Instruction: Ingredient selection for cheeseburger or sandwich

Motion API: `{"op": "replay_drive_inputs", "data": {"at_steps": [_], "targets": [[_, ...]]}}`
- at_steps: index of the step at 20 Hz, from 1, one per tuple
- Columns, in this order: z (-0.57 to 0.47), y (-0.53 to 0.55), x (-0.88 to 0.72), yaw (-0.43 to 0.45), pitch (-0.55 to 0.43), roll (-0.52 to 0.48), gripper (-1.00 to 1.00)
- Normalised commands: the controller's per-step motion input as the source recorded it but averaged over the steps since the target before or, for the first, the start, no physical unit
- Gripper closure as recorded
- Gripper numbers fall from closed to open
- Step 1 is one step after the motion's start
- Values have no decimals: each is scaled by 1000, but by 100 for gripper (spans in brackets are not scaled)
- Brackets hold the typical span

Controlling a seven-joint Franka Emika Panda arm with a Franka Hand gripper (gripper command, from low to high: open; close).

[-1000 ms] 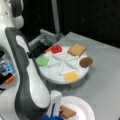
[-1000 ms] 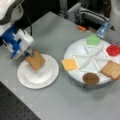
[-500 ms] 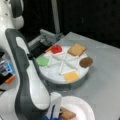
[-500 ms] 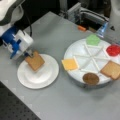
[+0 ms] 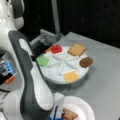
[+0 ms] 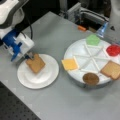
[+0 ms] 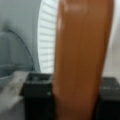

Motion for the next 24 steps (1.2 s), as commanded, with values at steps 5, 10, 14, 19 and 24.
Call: {"op": "replay_drive_inputs", "data": {"at_steps": [5,10,14,19,24], "targets": [[-36,-36,141,79,-77,72,-100],[-27,-65,112,87,-66,57,-100],[-31,-82,85,93,-64,51,-100],[-37,-74,56,106,-74,51,-100],[7,-51,-23,109,-54,49,-100]]}}
